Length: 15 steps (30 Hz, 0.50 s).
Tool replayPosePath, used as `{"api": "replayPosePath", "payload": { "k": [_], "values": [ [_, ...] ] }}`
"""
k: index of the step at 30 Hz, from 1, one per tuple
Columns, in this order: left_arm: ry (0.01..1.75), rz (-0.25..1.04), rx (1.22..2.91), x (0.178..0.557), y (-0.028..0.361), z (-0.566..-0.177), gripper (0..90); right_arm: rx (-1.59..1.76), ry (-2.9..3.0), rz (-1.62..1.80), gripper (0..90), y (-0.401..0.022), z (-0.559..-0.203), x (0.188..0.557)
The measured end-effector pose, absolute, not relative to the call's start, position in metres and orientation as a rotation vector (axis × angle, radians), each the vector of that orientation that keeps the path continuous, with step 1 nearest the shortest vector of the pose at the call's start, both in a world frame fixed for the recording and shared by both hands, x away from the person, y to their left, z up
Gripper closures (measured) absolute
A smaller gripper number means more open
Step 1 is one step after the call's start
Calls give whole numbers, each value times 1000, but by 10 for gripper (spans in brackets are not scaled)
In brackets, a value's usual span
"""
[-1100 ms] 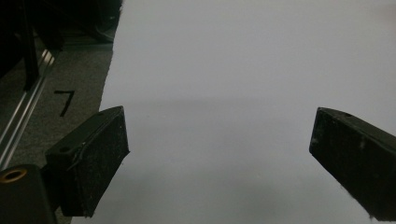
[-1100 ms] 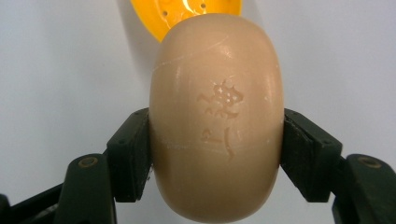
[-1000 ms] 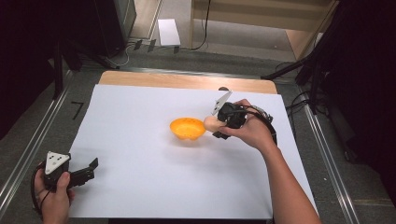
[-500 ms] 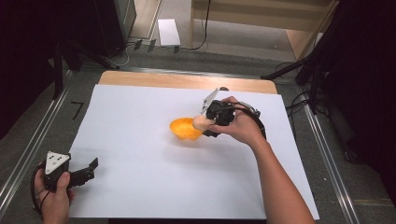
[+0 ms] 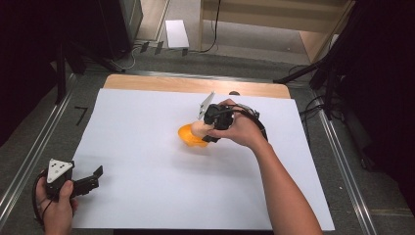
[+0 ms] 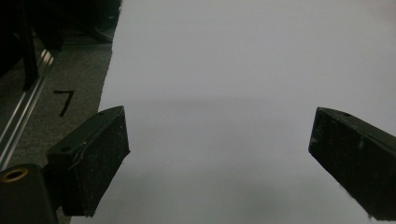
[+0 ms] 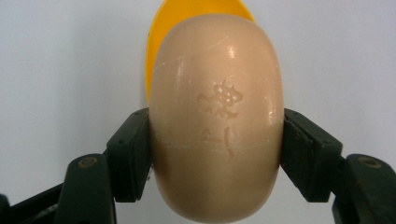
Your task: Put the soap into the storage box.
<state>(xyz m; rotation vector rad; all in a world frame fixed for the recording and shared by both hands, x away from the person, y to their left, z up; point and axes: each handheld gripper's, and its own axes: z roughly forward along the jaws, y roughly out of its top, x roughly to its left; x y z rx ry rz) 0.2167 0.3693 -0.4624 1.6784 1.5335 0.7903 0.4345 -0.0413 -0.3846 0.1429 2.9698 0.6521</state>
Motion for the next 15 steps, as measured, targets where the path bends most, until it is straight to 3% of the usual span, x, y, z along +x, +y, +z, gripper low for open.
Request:
{"api": "replayPosePath", "payload": {
  "k": [15],
  "values": [
    [1530,790,1680,216,370,-462,54,123,3011,639,329,-23,-393,442]
  ]
}}
